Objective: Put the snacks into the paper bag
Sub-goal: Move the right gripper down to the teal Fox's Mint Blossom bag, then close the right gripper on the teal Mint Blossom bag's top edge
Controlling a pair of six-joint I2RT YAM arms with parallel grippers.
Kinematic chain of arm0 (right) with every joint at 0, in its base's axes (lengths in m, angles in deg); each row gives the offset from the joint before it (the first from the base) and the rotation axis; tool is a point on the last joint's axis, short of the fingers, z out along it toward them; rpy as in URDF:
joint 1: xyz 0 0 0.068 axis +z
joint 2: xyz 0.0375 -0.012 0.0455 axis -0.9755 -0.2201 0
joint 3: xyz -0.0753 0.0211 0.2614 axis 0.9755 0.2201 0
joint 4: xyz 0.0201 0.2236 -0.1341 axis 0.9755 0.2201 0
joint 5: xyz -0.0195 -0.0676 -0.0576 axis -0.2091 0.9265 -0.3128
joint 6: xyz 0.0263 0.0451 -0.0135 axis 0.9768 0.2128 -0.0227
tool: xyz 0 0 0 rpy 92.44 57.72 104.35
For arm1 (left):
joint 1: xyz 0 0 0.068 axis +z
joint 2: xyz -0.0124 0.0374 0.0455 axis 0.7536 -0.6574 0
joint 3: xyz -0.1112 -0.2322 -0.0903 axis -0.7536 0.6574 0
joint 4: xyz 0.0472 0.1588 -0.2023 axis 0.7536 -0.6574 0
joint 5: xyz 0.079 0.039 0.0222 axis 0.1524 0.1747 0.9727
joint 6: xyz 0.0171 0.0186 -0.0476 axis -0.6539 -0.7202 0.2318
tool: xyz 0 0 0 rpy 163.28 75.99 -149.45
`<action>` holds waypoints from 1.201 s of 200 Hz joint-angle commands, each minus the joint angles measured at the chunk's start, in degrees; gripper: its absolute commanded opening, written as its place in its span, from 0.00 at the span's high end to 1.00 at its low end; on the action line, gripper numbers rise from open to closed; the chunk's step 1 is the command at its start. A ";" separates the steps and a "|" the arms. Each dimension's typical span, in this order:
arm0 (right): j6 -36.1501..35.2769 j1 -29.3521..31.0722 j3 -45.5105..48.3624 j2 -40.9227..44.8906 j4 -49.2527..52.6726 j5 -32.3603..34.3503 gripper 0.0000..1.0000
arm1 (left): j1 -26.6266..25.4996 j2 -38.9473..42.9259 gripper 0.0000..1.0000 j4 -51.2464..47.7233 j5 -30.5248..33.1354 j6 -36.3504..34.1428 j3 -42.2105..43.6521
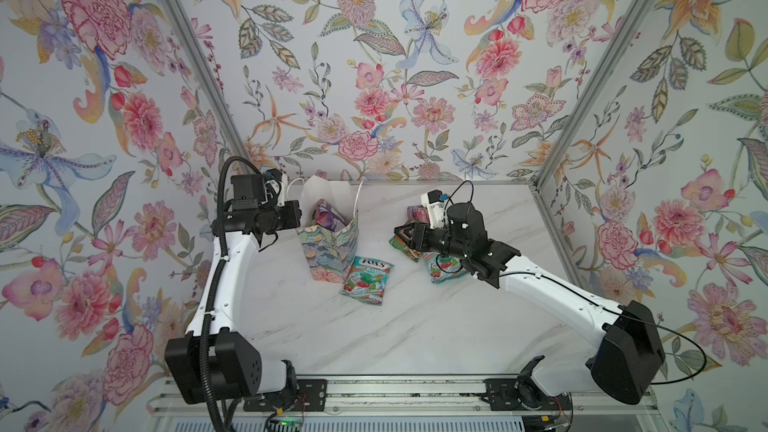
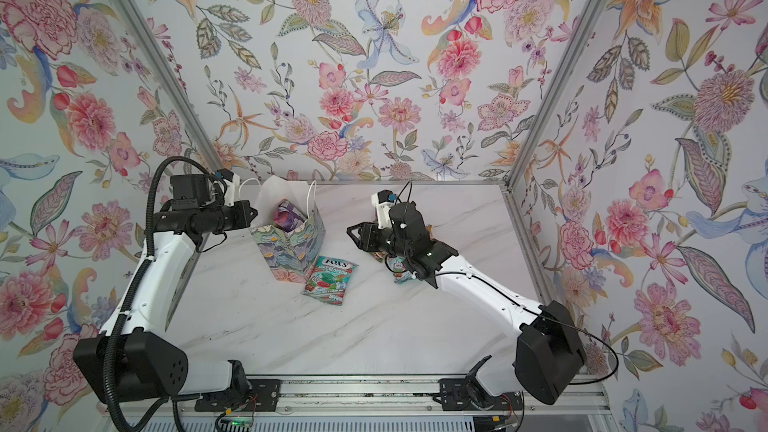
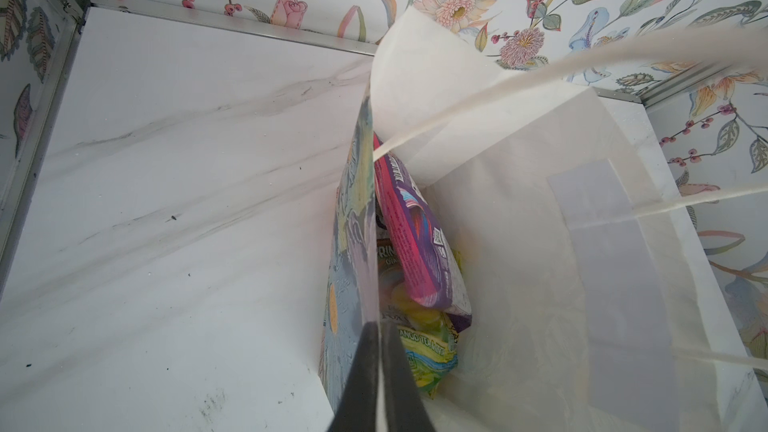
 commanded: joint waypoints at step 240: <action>26.64 1.40 7.14 -30.87 -29.44 -0.54 0.49 | -0.33 0.84 0.98 0.79 -1.27 0.66 0.18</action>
